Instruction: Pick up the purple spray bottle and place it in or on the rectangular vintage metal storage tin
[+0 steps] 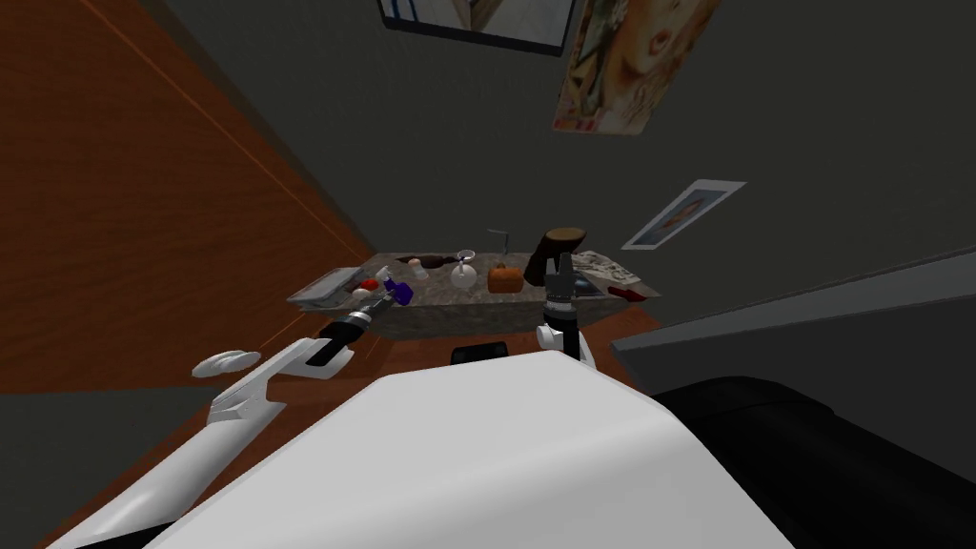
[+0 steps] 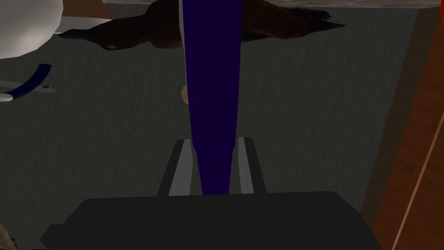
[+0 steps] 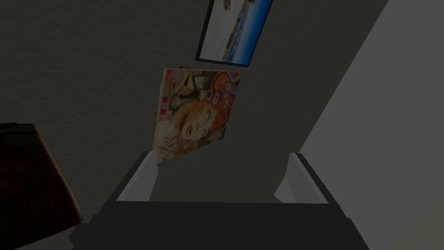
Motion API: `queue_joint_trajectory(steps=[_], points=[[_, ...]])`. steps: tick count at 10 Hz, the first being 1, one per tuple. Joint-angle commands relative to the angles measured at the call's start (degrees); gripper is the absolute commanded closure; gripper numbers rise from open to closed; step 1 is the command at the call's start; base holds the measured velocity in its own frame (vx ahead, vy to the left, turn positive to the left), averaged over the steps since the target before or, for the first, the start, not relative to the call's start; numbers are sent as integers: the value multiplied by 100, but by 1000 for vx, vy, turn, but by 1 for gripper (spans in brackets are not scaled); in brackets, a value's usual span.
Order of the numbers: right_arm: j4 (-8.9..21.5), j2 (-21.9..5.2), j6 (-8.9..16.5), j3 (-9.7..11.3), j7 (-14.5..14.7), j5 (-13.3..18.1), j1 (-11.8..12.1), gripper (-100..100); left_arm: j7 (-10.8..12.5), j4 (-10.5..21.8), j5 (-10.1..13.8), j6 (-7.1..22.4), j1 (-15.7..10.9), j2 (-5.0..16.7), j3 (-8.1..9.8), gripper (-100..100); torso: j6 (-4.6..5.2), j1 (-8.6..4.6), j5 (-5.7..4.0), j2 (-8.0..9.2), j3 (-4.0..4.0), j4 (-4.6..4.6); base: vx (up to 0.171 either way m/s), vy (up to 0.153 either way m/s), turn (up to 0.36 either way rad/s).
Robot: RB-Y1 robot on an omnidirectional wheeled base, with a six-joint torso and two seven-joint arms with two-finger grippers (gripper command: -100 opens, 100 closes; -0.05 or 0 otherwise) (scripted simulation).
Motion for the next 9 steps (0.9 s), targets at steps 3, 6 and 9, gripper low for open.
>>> queue_joint_trajectory(steps=[3, 6, 9], points=[[0, -1, 0, -1, 0, 0, 0, 0, 286, -258, 177, -35, -174, 334, -96, 100, -10, 27, 7, 24, 15, 7, -178, 132, 308], [0, -1, 0, 0, 0, 0, 0, 0, 558, -452, 362, 10, -216, 669, -62, 100, -3, 26, 7, 5, 6, 5, -105, 153, 177], [0, -1, 0, -1, 0, 0, 2, 0, 764, -596, 550, 160, -63, 1037, 118, 100, 13, 42, 12, -84, -44, -13, 94, 205, -28]])
